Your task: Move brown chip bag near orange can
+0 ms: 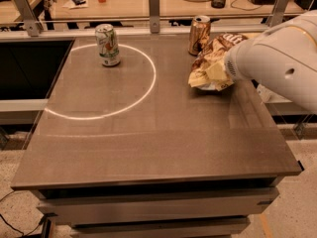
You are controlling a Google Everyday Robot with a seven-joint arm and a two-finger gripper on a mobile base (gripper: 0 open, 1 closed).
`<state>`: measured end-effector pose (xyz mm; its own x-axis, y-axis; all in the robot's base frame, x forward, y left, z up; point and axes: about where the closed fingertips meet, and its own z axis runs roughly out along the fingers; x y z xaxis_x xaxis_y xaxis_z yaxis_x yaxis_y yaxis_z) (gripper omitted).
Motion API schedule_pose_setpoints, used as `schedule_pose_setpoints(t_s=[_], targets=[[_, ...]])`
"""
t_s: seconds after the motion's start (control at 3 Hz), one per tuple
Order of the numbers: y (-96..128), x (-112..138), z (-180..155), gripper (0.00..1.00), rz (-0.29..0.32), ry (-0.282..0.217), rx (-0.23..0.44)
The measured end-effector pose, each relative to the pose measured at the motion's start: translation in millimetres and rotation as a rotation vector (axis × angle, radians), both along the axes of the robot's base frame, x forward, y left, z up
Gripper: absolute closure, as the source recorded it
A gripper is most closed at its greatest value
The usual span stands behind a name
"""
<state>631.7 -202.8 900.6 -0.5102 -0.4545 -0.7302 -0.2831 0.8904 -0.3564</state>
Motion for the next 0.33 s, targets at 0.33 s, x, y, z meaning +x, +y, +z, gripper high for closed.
schedule_pose_setpoints(t_s=[0.33], targets=[[1.0, -0.7, 1.5, 0.84, 0.002, -0.002, 0.000]])
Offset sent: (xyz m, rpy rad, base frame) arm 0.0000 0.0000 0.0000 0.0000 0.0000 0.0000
